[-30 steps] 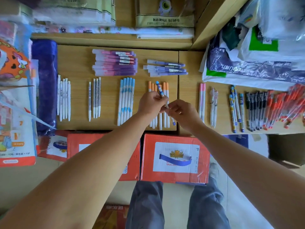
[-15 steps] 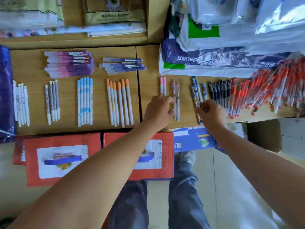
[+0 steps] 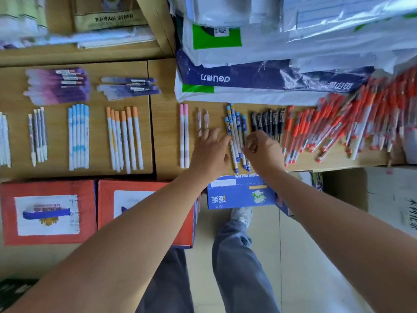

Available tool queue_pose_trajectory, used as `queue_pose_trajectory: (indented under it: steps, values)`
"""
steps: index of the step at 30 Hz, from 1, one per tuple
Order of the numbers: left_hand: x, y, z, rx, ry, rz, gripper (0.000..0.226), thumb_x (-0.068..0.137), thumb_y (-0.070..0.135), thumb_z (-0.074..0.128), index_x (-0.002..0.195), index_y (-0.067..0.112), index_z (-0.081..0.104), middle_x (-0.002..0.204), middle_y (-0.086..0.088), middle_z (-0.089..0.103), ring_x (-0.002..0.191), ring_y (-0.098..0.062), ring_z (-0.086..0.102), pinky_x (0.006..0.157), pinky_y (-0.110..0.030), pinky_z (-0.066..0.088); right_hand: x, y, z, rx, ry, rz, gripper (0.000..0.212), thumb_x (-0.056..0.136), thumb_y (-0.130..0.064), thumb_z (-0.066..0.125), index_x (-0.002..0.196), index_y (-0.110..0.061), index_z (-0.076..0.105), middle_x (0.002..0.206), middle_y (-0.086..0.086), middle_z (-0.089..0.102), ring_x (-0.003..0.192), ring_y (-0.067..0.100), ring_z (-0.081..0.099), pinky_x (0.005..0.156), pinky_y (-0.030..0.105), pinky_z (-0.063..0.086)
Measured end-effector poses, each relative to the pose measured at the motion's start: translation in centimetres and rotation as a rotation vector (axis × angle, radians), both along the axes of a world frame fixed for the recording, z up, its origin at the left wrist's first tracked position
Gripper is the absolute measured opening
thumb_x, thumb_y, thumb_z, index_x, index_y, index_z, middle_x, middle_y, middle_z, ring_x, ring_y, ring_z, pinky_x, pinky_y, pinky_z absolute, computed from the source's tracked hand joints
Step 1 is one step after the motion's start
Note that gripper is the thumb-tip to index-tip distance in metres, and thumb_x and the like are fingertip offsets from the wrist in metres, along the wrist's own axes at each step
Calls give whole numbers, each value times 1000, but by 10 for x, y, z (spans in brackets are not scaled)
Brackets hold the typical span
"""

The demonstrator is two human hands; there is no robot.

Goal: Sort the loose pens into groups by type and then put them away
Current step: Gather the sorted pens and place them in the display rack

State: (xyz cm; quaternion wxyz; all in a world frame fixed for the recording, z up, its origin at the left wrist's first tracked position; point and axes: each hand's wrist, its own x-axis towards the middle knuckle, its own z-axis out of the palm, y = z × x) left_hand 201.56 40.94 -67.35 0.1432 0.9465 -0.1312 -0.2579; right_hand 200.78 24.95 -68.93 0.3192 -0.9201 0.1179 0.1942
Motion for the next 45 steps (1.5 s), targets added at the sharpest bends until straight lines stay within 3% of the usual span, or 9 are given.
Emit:
queue_pose_trajectory:
  steps: [6, 11, 16, 20, 22, 25, 36, 42, 45]
  values:
    - [7, -38, 16, -54, -27, 43, 42, 90, 17, 53, 132, 14, 50, 132, -8, 48, 124, -29, 37, 103, -39, 33, -3, -50, 17, 142, -43, 105, 15, 86, -7, 63, 101, -7, 65, 85, 2, 67, 72, 20, 63, 70, 41, 56]
    - [5, -72, 27, -97, -26, -70, 42, 91, 16, 51, 133, 16, 50, 132, -4, 48, 125, -25, 38, 105, -39, 33, -24, -104, 28, 57, -33, 18, 19, 89, -8, 60, 108, -12, 63, 99, 5, 62, 75, 20, 62, 70, 36, 53]
    - [10, -100, 21, -90, -29, -200, 45, 92, 16, 51, 137, 17, 47, 141, -4, 42, 133, -24, 33, 112, -38, 27, -35, -135, 26, -47, 36, 14, 42, 89, -14, 61, 130, -21, 53, 135, 8, 40, 108, 28, 55, 81, 40, 53]
    - [9, -113, 14, -56, -18, -303, 47, 90, 18, 56, 136, 17, 47, 151, -6, 33, 141, -27, 23, 115, -44, 24, -33, -131, 22, -164, 35, 138, 51, 89, -19, 61, 137, -30, 46, 152, 8, 18, 137, 30, 28, 104, 46, 42]
    - [10, -114, 9, -33, -18, -327, 47, 90, 19, 56, 135, 15, 47, 153, -7, 29, 143, -28, 20, 116, -45, 22, -29, -123, 19, -225, 25, 229, 55, 90, -22, 60, 140, -34, 40, 156, 10, 11, 141, 33, 19, 112, 48, 31]
    - [11, -113, 1, -11, -31, -335, 46, 90, 20, 55, 134, 14, 47, 154, -10, 26, 143, -30, 18, 116, -45, 20, -27, -115, 9, -293, 20, 330, 57, 92, -28, 58, 143, -36, 34, 158, 13, 6, 140, 34, 18, 112, 49, 28]
    - [15, -130, -4, 9, -59, -284, 49, 88, 18, 58, 136, 15, 48, 151, -11, 29, 141, -30, 22, 114, -44, 27, -23, -151, 4, -313, 5, 411, 43, 87, -24, 60, 129, -31, 50, 155, 10, 18, 139, 33, 23, 108, 50, 31]
    - [18, -171, -6, 33, -3, -268, 59, 90, 21, 55, 145, 18, 35, 156, -7, 21, 144, -28, 16, 113, -42, 25, -22, -192, 9, -222, 4, 521, 41, 90, -25, 56, 131, -28, 53, 155, 8, 23, 138, 30, 25, 107, 47, 30]
    - [15, -192, -8, 41, 57, -229, 65, 89, 21, 58, 147, 18, 29, 157, -10, 18, 143, -31, 21, 113, -45, 30, -17, -215, 12, -135, -52, 508, 37, 88, -17, 57, 125, -21, 58, 144, 7, 39, 127, 30, 40, 97, 48, 43]
